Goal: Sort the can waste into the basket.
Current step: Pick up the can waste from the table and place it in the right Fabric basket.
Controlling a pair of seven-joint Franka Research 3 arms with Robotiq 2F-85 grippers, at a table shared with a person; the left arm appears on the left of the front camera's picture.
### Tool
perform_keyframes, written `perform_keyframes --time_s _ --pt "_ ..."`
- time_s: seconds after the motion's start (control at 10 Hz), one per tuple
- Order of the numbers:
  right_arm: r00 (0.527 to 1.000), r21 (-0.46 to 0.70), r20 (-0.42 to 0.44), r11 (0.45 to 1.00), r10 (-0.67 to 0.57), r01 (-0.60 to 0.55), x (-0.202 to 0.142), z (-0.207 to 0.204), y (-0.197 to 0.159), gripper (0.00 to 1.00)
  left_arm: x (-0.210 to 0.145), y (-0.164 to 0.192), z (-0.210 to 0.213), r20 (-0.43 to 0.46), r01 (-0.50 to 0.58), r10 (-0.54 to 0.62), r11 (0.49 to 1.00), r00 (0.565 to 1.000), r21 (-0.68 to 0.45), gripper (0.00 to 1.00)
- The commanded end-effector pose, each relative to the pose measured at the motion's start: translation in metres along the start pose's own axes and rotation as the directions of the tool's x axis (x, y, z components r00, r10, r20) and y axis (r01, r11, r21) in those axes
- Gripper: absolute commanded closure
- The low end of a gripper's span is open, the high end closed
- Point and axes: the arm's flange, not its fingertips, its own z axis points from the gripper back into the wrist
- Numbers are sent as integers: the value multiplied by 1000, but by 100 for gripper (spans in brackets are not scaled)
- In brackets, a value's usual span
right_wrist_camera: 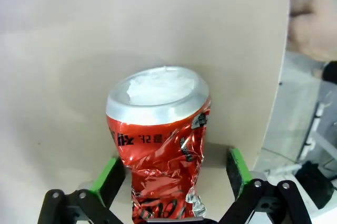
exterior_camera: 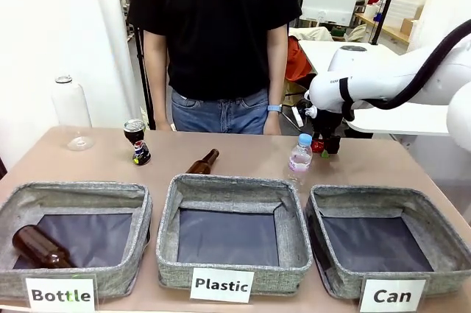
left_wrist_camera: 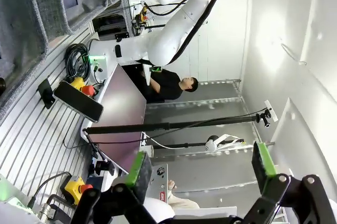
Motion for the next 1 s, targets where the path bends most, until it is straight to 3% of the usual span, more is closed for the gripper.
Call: perform_keyframes --time_s 0.0,0.1,0.3,0.4,0.6,0.7,0.8,0.9 --pt "1000 2 -21 1000 -20 21 -2 4 -10 0 0 -4 1 9 13 -13 1000 1000 -8 0" --pt "998 32 -4 997 -68 68 -4 7 -9 26 0 -4 1 9 13 -13 1000 1000 -8 0" --pt "998 40 19 998 -58 57 -3 11 -7 82 0 -4 1 9 13 -13 1000 1000 -8 0" --pt "998 33 11 998 -56 56 -2 11 -5 100 0 -4 1 9 13 -13 1000 1000 -8 0" --pt "998 22 18 998 -58 57 -1 14 -5 100 0 -4 1 9 13 -13 1000 1000 -8 0" --pt "998 19 14 998 -60 60 -1 16 -4 92 0 -4 1 9 13 -13 1000 1000 -8 0" --pt "999 12 3 999 -44 44 -1 18 -1 100 0 -4 1 9 13 -13 1000 1000 -8 0" --pt "998 8 3 998 -57 57 -5 22 1 100 0 -4 1 9 13 -13 1000 1000 -8 0"
